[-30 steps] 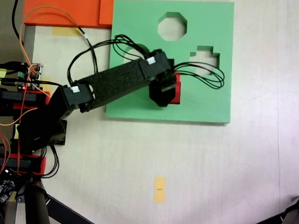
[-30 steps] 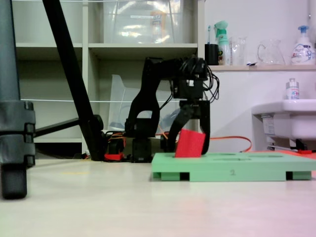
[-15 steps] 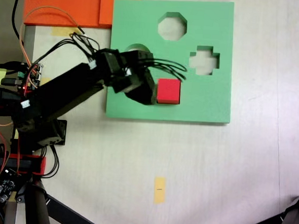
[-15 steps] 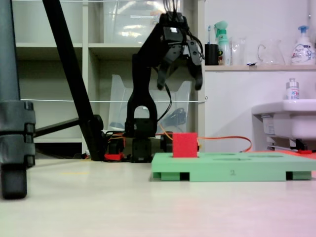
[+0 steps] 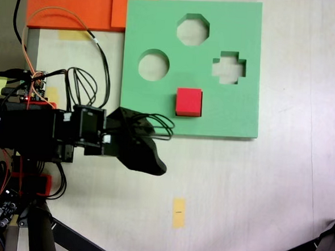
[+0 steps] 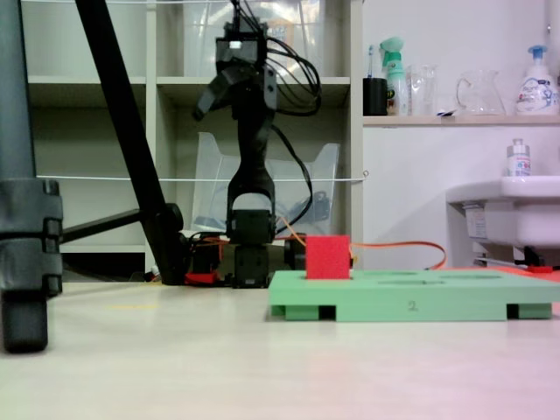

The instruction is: Put the square block into the corresponding hole

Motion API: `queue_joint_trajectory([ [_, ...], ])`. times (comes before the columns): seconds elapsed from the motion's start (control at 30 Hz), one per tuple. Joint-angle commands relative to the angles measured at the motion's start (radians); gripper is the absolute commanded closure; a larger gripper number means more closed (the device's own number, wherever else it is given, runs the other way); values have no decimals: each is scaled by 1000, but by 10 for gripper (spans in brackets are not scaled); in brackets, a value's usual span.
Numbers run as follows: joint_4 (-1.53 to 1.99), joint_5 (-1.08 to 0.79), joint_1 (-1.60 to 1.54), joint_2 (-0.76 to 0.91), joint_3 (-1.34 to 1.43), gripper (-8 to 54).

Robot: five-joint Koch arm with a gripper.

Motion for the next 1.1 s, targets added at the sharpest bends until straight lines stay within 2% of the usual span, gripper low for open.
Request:
queue_joint_trajectory([
  [0.0,-256,-143,66,127,147,6],
  [0.07,-508,-222,92,229,397,11],
  [0.17,-727,-417,95,342,655,54],
  [0.27,-1011,-485,110,417,942,68],
  [0.43,-1916,-752,97,449,1618,126],
  [0.53,-1907,-841,72,459,1778,122],
  [0.7,-1572,-874,74,460,1787,121],
  [1.07,-1582,-870,77,460,1787,117],
])
